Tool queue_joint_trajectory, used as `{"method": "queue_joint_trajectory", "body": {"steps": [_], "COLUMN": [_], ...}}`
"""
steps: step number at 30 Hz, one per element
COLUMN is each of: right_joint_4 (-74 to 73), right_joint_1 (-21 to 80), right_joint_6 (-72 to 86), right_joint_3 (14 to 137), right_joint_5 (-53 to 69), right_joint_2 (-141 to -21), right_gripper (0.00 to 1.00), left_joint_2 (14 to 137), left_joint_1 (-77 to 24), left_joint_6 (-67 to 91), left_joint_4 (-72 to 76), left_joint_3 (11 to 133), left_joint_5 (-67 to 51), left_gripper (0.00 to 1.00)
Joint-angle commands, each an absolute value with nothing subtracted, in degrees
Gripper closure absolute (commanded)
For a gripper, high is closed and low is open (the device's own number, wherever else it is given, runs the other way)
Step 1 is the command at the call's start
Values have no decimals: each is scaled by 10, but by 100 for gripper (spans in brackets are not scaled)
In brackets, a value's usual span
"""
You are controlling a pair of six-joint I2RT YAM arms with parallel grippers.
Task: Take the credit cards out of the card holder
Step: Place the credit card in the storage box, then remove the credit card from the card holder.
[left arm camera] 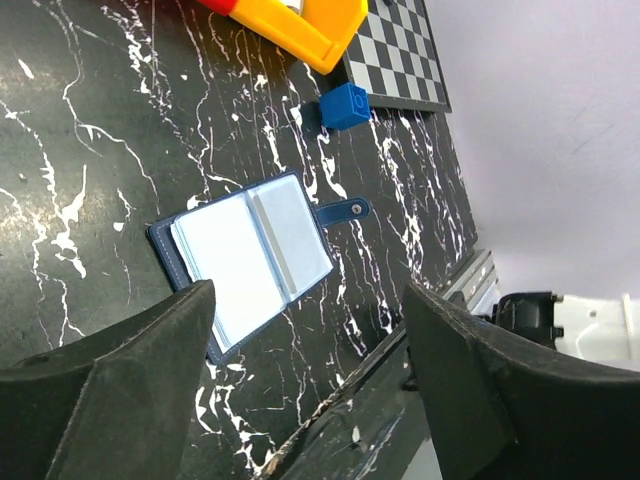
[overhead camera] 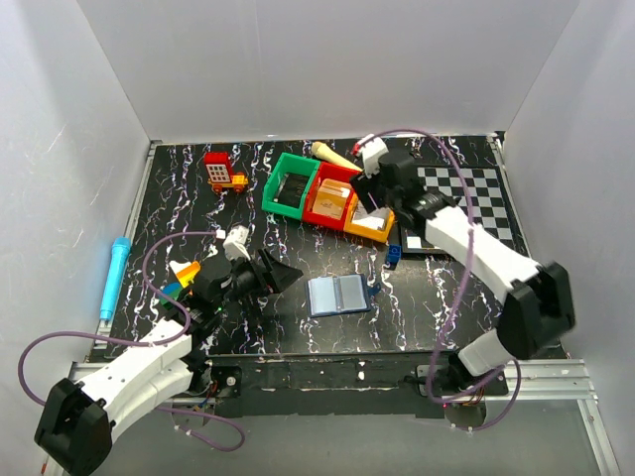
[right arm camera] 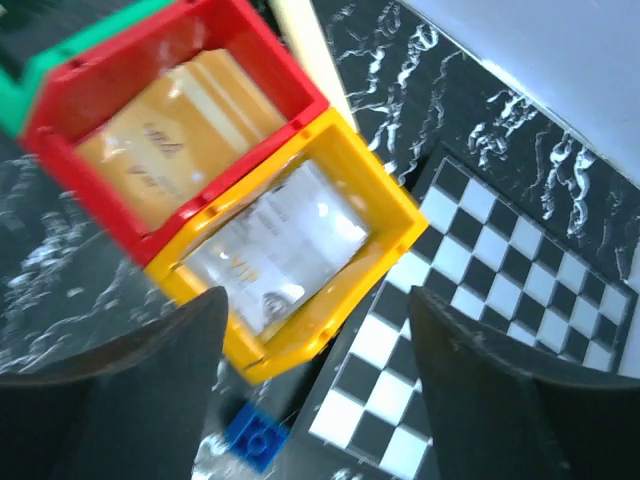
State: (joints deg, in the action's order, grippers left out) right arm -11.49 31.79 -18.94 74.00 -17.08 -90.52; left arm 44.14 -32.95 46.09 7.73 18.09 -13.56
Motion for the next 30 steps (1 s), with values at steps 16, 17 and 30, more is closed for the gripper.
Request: {"method": "queue_joint_trajectory", "body": {"steps": [16,17,30], "right_joint_4": [-364,-346,-227], "right_joint_1": [522,522,474], "right_joint_6": [324,328,337], "right_joint_3": [538,520,425], "right_joint_5": [-273,-259,-128], "right_joint_2": [-735,-724,-741], "right_gripper": [19,21,39], "left_joint_2": [487,490,545], "left_joint_1": [-326,-326,-409], "left_joint_6": [588,582,549], "left_joint_4": [77,70,-16], "left_joint_3": [164,169,229], "left_joint_5": [-165,-170,-92], "left_gripper": [2,2,8]}}
